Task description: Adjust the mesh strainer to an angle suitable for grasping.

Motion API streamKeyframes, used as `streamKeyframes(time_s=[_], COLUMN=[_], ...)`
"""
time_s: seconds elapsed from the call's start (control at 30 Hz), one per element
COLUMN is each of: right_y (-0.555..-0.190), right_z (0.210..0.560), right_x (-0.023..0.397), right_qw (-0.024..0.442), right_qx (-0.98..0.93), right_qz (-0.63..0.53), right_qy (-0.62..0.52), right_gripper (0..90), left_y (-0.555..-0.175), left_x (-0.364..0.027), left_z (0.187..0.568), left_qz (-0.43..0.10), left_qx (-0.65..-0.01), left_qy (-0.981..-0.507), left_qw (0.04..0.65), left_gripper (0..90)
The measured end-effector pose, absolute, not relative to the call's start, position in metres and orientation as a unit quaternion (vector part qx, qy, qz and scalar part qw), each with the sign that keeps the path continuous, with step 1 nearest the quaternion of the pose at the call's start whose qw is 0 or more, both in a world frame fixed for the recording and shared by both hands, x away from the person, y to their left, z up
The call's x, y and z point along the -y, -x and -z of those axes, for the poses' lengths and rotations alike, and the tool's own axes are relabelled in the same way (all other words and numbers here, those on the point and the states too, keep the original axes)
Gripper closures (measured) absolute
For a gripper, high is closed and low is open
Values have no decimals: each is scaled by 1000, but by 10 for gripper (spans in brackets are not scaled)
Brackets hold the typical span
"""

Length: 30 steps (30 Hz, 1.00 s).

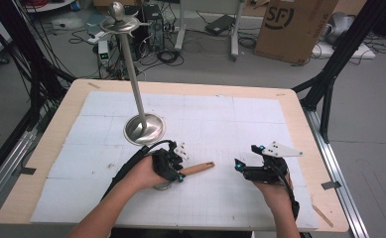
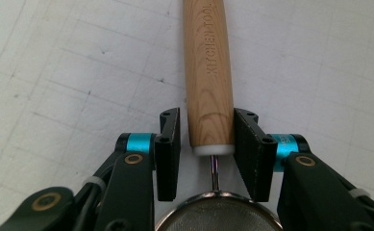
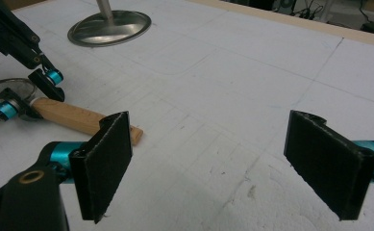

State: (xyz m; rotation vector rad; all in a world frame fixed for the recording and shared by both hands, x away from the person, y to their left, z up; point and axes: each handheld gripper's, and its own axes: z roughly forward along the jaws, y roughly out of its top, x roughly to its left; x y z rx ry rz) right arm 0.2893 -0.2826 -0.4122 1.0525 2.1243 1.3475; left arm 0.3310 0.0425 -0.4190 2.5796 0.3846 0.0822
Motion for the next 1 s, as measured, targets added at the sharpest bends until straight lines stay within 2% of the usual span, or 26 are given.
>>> streamKeyframes(time_s=[0.4,0.57,0.7,1.0], right_y=[-290,-290,-290,-289], right_z=[414,413,414,414], right_x=[280,281,281,284], right_qw=[204,205,204,205], right_qx=[-766,-763,-766,-761], right_qz=[-478,-482,-480,-484], right_qy=[-378,-378,-376,-380], right_gripper=[159,159,159,159], left_y=[-334,-337,-338,-335], left_x=[-29,-30,-30,-31], left_z=[415,415,414,413], left_qz=[-28,-18,-18,-26], left_qx=[-133,-138,-149,-134], left_qy=[-967,-966,-965,-967], left_qw=[214,216,215,216], left_gripper=[636,642,684,689])
